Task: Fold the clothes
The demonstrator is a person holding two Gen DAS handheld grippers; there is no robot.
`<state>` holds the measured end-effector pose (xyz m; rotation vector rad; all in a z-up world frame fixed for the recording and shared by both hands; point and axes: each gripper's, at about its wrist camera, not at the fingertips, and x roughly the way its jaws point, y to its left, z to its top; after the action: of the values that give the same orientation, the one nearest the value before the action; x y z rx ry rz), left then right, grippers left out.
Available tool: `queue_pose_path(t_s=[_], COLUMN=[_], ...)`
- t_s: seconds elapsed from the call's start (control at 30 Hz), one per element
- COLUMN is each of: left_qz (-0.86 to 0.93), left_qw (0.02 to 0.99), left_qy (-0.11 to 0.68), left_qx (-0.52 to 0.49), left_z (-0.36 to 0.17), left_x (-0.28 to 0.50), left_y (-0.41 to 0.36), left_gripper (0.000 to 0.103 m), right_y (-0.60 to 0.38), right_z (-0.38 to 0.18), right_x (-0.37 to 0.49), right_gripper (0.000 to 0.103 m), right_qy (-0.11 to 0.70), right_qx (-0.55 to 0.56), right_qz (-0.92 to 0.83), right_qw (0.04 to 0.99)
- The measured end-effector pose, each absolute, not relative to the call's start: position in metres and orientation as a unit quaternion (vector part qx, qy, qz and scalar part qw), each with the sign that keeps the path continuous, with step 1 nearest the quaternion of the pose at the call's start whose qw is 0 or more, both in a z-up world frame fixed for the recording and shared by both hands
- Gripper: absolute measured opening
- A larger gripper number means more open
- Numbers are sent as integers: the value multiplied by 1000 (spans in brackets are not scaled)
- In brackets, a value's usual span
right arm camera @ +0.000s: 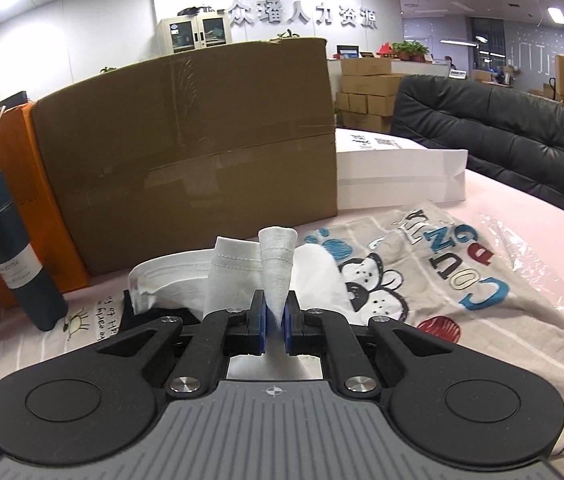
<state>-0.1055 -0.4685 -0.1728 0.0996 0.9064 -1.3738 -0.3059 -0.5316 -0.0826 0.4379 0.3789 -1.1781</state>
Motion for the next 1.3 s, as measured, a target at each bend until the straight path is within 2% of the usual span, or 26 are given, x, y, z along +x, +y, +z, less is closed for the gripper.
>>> queue_pose_path(t_s=[0.03,0.07,0.17,0.4,0.53,0.7,0.87,1.03,1.3], left_qz=[-609,-609,-624,-655,-641,-603,-533,-470,-433], left_qw=[682,683,679,686,708,744,804,839,817], left_qy=[402,400,382,314,284,247,217,250,379], left_qx=[51,55,50,-27,-89,-147,-147,-109,8], left_z=[-173,-172,-163,-100,-64,-27,-10,-22,-90], left_x=[-107,-107,-104,-81,-46,0,32,36,15], left_y=[-474,-478,-474,-437,-389,-317,-233,-162,-122], left_gripper=[35,24,15,13,12,12,12,12,13], right_y=[-531,-532,-532,-523,-516,-505,-490,-449,-389], right_z=[-81,-80,-70,-19,10,21,3,-22,-67], right_x=[-307,-308,-313,-320,-324,-318,-314,-314,-325], right_gripper=[8,8,7,7,7,6,5,5,5], right_qy=[175,174,163,98,53,19,11,35,143], right_qx=[202,203,198,166,178,225,313,365,355], right_qz=[-551,-554,-564,-580,-578,-547,-517,-501,-522], right_qw=[791,788,785,792,795,806,796,784,762])
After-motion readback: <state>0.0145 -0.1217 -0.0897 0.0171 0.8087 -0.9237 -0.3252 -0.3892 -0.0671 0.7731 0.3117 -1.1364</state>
